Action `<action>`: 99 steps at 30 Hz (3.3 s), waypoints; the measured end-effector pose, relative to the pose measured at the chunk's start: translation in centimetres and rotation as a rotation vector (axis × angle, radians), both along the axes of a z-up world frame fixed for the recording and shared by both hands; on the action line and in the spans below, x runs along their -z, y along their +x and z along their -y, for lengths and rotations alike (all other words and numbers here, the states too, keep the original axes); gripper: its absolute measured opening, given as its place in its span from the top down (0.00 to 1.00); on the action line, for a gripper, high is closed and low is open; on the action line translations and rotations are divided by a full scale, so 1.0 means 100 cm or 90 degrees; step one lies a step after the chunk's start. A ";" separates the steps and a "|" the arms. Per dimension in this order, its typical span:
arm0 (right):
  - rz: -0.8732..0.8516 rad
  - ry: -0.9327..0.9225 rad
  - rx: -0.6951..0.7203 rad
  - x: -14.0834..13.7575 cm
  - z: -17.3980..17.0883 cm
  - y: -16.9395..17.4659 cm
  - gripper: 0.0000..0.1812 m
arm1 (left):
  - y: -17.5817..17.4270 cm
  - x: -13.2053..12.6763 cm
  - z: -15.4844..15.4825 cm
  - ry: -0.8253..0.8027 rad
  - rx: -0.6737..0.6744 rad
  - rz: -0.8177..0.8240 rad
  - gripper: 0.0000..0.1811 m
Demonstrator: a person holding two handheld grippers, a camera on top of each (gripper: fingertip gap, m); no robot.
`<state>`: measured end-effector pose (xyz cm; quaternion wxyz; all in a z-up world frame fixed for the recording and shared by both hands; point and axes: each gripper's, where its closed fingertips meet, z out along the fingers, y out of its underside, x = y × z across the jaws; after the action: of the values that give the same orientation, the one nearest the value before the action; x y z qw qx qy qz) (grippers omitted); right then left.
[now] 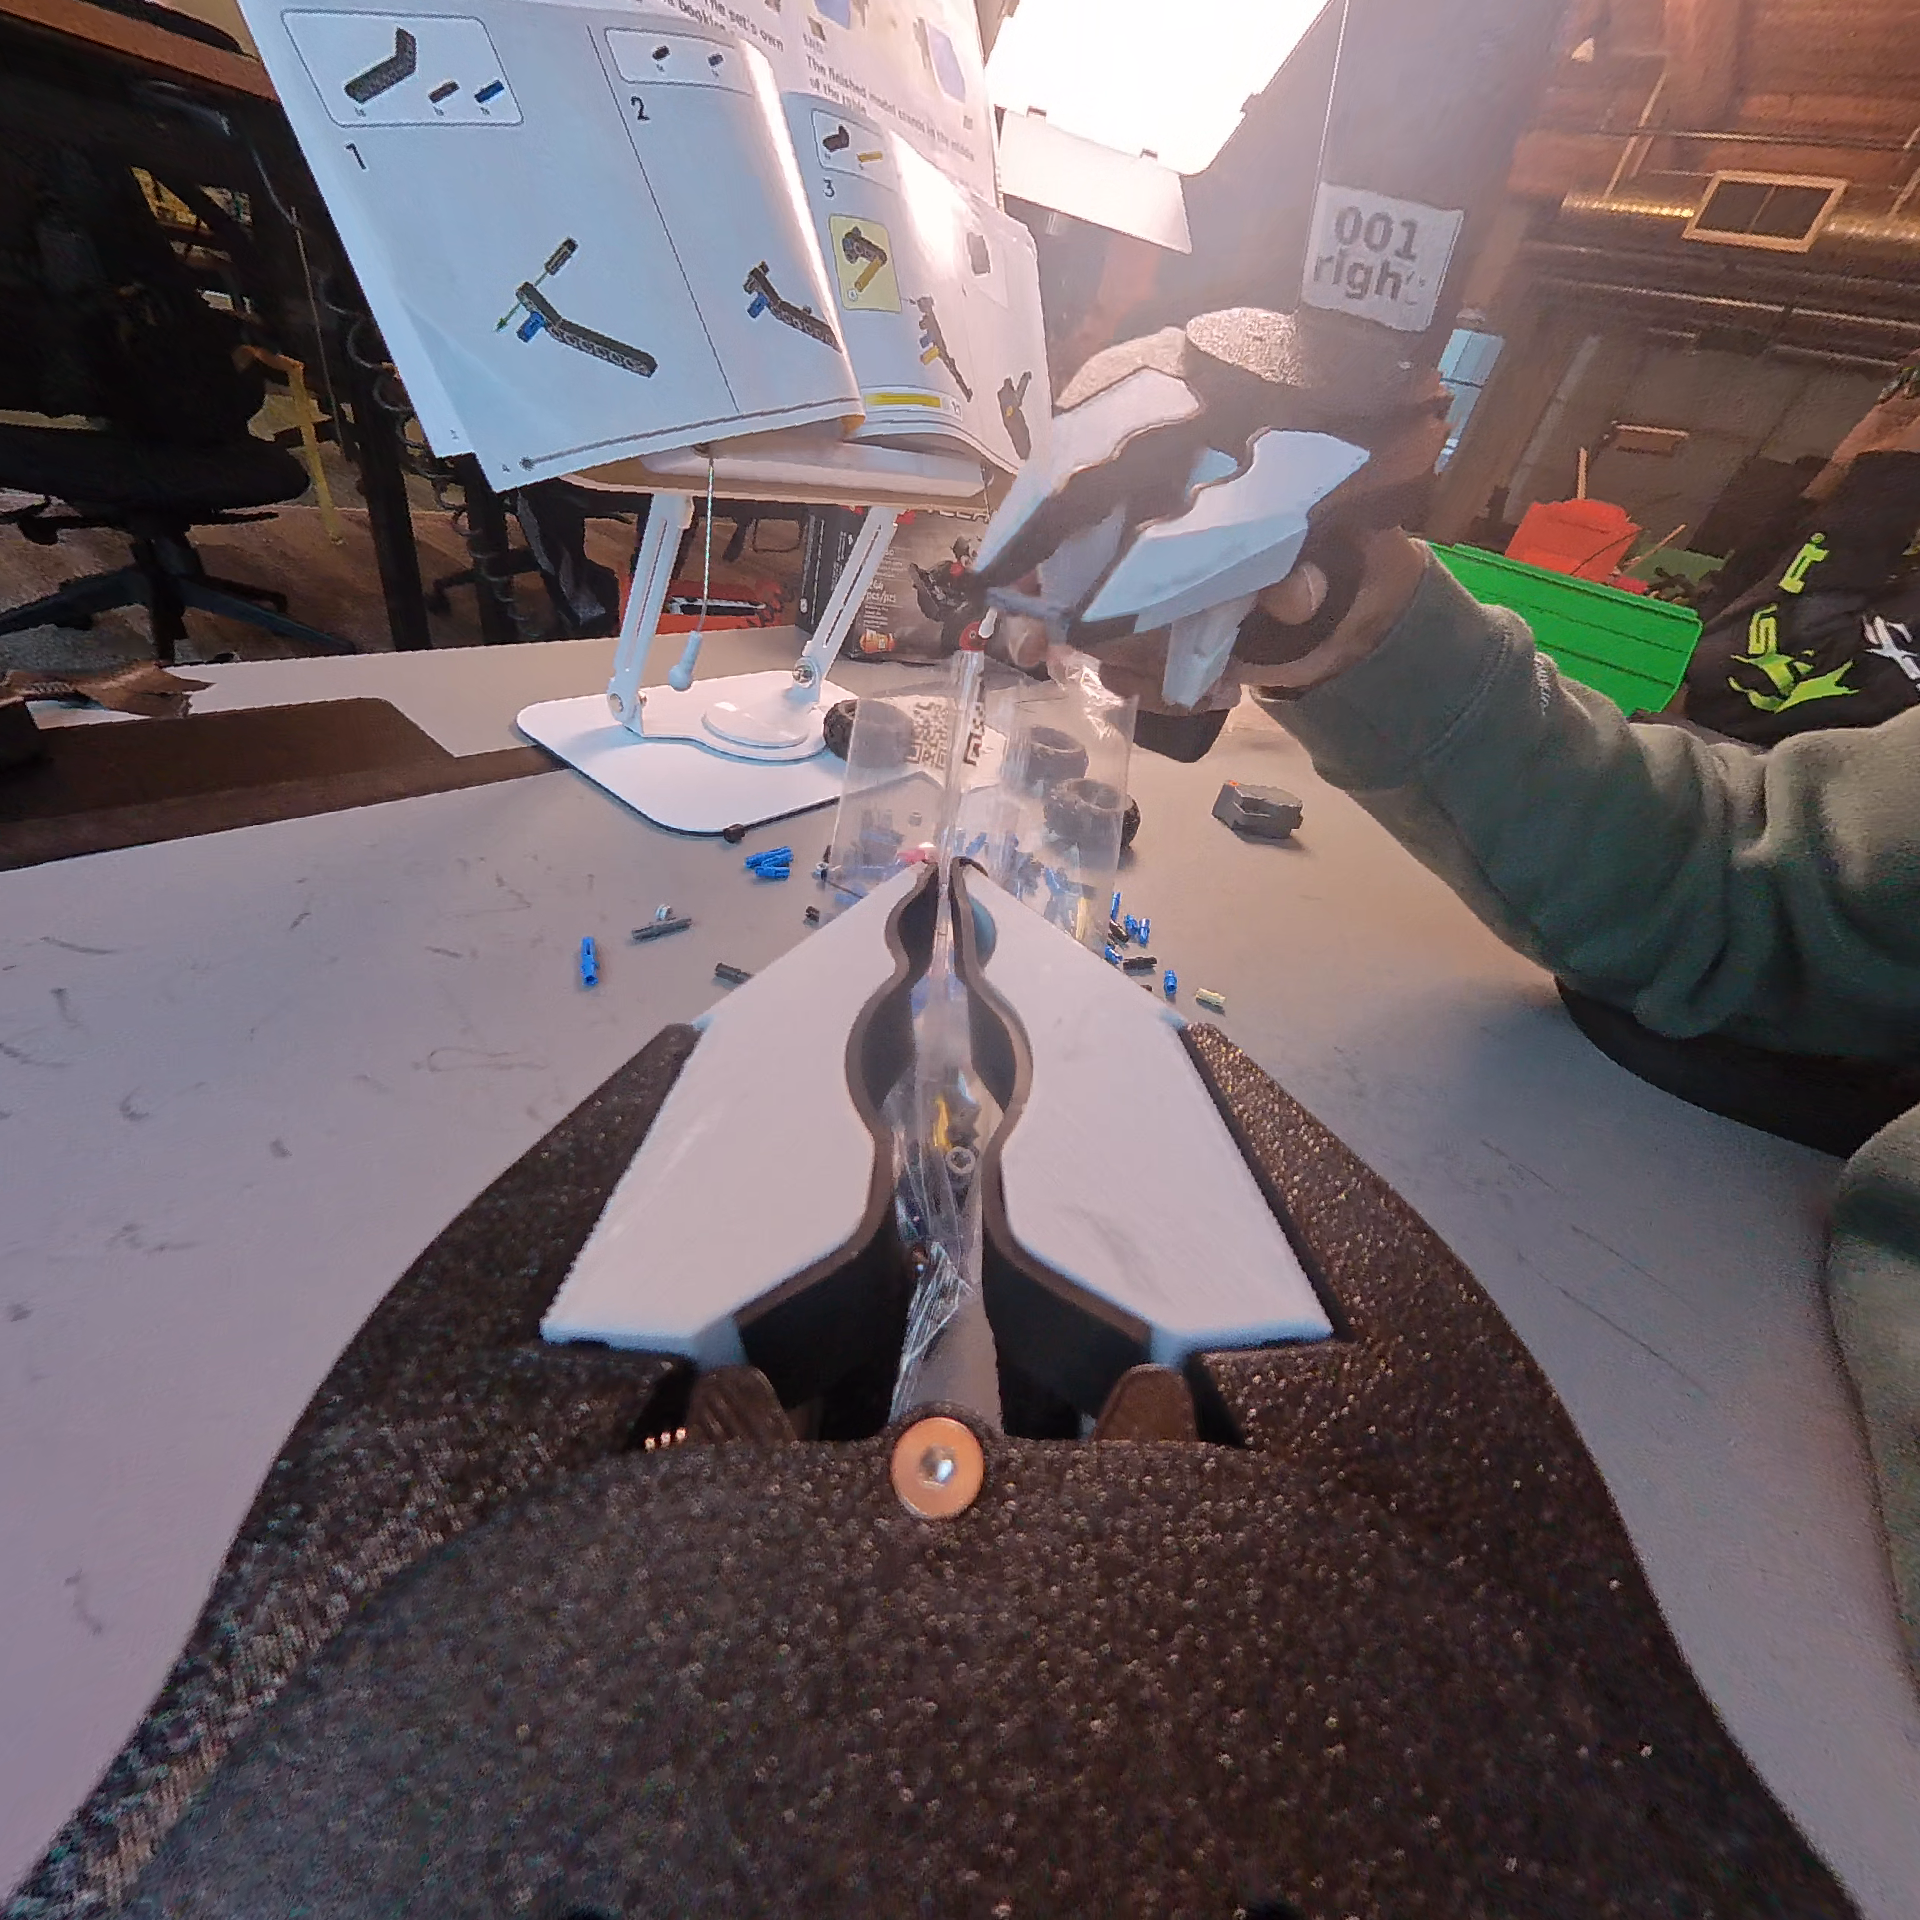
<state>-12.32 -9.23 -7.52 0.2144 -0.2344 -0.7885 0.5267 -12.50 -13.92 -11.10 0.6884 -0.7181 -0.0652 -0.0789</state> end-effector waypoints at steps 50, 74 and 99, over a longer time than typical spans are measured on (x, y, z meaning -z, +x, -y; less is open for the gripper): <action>0.034 -0.033 0.011 0.010 -0.029 0.013 0.88 | -0.001 0.002 0.000 0.000 0.011 0.015 0.99; 0.248 0.182 0.190 0.160 -0.083 -0.002 0.90 | -0.002 -0.004 0.006 0.014 0.001 0.007 0.99; 0.175 0.210 0.189 0.116 -0.098 -0.003 0.96 | -0.004 -0.003 0.006 0.013 0.005 0.013 0.99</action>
<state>-12.64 0.59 -19.16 0.2157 -0.3786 -0.8423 0.3173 -12.86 -14.55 -10.81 0.6948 -0.7103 -0.0685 -0.0898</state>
